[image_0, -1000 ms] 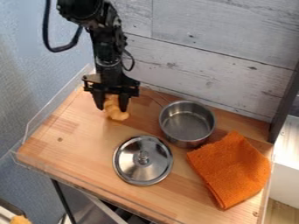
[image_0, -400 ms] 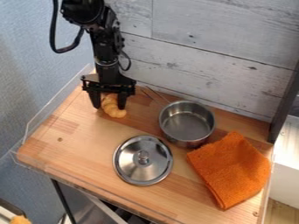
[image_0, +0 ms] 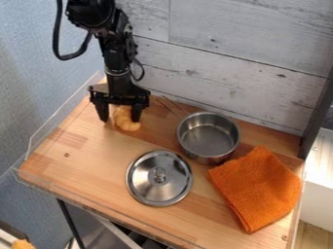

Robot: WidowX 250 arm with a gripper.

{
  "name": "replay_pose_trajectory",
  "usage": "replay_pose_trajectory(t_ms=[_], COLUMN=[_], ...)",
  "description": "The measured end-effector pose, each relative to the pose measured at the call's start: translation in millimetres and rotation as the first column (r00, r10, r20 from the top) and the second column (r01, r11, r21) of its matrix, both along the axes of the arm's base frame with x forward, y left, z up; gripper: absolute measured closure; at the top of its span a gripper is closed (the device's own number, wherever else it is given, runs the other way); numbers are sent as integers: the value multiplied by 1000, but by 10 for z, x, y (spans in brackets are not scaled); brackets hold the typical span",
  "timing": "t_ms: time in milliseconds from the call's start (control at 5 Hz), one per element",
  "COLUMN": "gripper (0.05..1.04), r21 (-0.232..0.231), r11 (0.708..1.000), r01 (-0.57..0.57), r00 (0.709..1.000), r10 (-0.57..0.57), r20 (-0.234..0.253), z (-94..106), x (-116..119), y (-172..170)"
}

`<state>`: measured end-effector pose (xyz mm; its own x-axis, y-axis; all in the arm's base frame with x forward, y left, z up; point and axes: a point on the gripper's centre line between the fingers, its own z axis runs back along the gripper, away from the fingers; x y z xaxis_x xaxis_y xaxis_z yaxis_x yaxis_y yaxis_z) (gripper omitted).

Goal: Moved the croissant to the upper left of the table

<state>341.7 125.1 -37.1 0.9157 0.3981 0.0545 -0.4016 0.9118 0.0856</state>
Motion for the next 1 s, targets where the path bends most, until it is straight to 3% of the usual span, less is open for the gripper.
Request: replay_pose_trajectory(t_ms=[600,1000], gripper=[83,83], r21=[18,5], r11=[1000,1000], r01=[-20,1], r00=[987,986], r10=[17,-2], r20=[159,167], z=[645,632], x=[-43,-95], y=[-81,-103])
